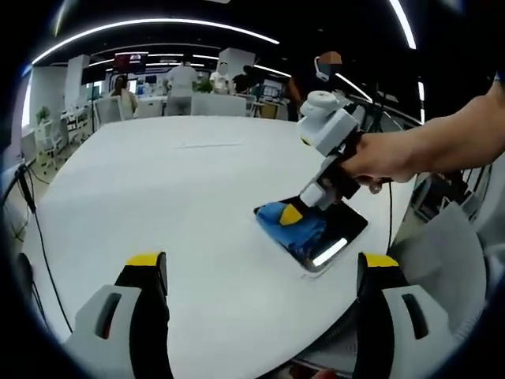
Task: Wipe the mirror surface with the cleaning cloth until all visible marks leave the cleaned area.
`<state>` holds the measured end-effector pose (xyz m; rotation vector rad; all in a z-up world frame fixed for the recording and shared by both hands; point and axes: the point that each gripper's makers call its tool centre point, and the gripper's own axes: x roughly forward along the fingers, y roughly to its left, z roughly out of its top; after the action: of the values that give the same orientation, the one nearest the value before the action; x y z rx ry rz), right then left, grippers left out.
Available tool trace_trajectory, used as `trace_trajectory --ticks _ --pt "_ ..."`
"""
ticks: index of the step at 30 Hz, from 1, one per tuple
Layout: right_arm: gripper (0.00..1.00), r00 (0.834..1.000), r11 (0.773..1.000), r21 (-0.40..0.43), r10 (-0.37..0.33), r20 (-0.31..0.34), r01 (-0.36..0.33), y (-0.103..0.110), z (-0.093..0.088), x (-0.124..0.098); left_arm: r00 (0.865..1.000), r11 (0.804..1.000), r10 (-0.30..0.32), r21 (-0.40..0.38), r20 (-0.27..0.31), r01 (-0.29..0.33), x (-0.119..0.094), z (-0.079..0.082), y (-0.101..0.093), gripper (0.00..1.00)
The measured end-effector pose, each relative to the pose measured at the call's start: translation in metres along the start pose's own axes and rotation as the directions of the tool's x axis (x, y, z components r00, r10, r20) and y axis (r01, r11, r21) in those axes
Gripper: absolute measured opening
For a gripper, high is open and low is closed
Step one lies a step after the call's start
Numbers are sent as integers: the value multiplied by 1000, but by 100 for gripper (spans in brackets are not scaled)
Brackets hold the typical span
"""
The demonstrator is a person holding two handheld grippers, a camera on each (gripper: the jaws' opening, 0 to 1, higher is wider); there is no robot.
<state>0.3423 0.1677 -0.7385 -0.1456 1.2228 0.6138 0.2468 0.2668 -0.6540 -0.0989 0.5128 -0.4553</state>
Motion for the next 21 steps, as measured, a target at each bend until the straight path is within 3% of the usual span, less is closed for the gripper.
trace_trajectory --ticks 15,21 --pt "0 1000 1000 8 -10 9 10 -5 13 3 1000 1000 10 5 -5 -10 -8 -1 10 99" --pt "0 1000 1000 25 10 9 -10 -8 15 3 1000 1000 16 0 19 -16 -3 10 8 99"
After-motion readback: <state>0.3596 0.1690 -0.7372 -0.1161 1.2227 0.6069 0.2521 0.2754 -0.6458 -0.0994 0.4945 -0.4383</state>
